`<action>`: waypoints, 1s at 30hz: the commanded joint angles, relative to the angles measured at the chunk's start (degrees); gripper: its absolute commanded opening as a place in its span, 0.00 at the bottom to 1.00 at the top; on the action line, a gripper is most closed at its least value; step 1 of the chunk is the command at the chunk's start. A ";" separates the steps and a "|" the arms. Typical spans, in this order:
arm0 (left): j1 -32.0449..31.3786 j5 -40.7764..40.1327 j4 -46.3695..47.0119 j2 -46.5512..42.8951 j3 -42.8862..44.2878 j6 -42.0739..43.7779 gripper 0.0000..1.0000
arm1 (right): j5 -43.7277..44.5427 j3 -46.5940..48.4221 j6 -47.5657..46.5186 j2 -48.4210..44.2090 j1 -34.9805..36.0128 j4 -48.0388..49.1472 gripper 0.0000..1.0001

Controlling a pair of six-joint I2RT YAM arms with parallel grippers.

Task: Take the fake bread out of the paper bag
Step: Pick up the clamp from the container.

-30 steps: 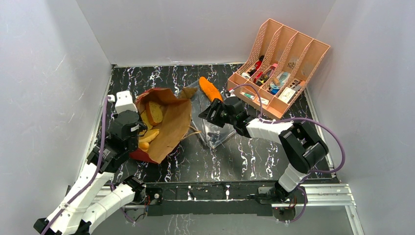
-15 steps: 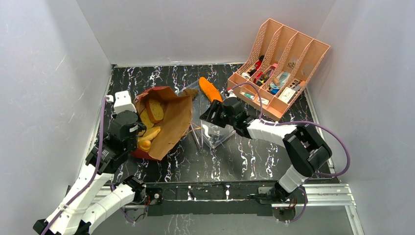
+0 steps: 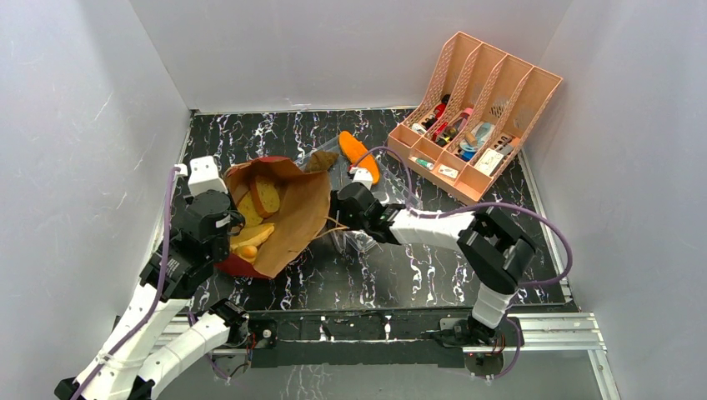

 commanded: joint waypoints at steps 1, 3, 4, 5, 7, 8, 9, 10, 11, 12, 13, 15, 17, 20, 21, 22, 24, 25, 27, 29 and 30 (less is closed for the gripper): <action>0.07 -1.49 0.71 -0.85 3.36 0.87 0.00 | 10.81 4.98 -1.29 2.42 2.70 -3.02 0.59; 0.09 -1.54 0.63 -1.06 3.40 1.11 0.00 | 13.28 5.34 -1.29 2.53 3.96 -3.13 0.59; 0.09 -1.63 0.61 -1.16 3.34 1.22 0.00 | 14.34 5.47 -1.29 2.58 4.45 -3.12 0.59; 0.06 -1.70 0.64 -1.25 3.27 1.31 0.00 | 15.30 5.60 -1.29 2.65 4.84 -3.14 0.59; 0.05 -1.68 0.71 -1.39 3.06 1.37 0.00 | 16.67 6.06 -1.29 3.15 5.31 -3.63 0.59; 0.07 -1.57 0.78 -1.41 2.90 1.32 0.00 | 17.20 6.40 -1.29 3.52 5.36 -4.11 0.59; 0.06 -1.51 0.80 -1.41 2.79 1.23 0.00 | 17.59 6.71 -1.29 3.91 5.36 -4.44 0.59; 0.06 -1.43 0.80 -1.43 2.70 1.17 0.00 | 17.94 6.98 -1.29 4.31 5.34 -4.65 0.59; 0.08 -1.34 0.83 -1.47 2.62 1.13 0.00 | 18.26 7.30 -1.29 4.79 5.34 -4.80 0.59; 0.11 -1.31 0.85 -1.53 2.57 1.11 0.00 | 18.53 7.68 -1.29 5.36 5.36 -4.87 0.59; 0.10 -1.29 0.87 -1.61 2.58 1.10 0.00 | 18.86 8.19 -1.29 5.94 5.36 -4.92 0.59; 0.07 -1.33 0.77 -1.78 2.67 1.18 0.00 | 19.83 9.57 -1.29 7.49 5.35 -5.55 0.59; 0.09 -1.39 0.58 -1.94 2.80 1.25 0.00 | 20.76 10.87 -1.29 9.20 5.36 -6.12 0.59; 0.11 -1.60 0.47 -2.20 2.81 1.43 0.00 | 21.89 12.22 -12.17 11.48 5.36 -6.26 0.59; 0.09 -1.64 0.43 -2.31 2.81 1.46 0.00 | 22.26 12.41 -12.20 11.99 5.36 -5.96 0.67; 0.06 -1.68 0.43 -2.38 2.81 1.51 0.00 | 22.62 12.48 -12.28 12.45 5.36 -5.55 0.77; 0.09 -1.91 0.41 -2.46 2.75 1.72 0.00 | 23.47 12.52 -12.65 12.99 5.36 -4.48 0.72; 0.10 -2.03 0.41 -2.46 2.70 1.82 0.00 | 23.67 12.58 -13.01 13.25 5.36 -3.97 0.71; 0.09 -2.12 0.53 -2.41 2.46 1.94 0.00 | 24.07 13.04 -13.66 14.06 5.36 -3.43 0.70; 0.07 -2.10 0.77 -2.36 2.24 1.93 0.00 | 24.34 13.34 -14.16 14.61 5.36 -3.09 0.67; 0.11 -2.08 0.80 -2.31 2.17 1.94 0.00 | 24.37 13.11 -14.31 14.49 5.36 -2.81 0.64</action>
